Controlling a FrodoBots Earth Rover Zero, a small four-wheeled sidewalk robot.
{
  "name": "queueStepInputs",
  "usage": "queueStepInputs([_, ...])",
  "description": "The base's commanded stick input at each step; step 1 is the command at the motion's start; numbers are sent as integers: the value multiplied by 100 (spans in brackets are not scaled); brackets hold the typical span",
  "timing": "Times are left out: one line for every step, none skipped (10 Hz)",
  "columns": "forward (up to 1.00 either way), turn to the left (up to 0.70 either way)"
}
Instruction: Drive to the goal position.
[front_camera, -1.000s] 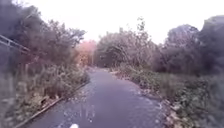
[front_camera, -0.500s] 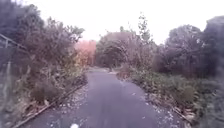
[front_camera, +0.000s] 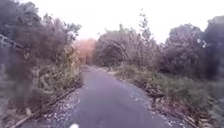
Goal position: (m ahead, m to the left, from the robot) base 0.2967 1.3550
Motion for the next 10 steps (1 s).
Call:
queueStepInputs([70,0])
queueStepInputs([70,0])
queueStepInputs([70,0])
queueStepInputs([70,0])
queueStepInputs([70,0])
queueStepInputs([70,0])
queueStepInputs([70,0])
queueStepInputs([70,0])
queueStepInputs([70,0])
queueStepInputs([70,0])
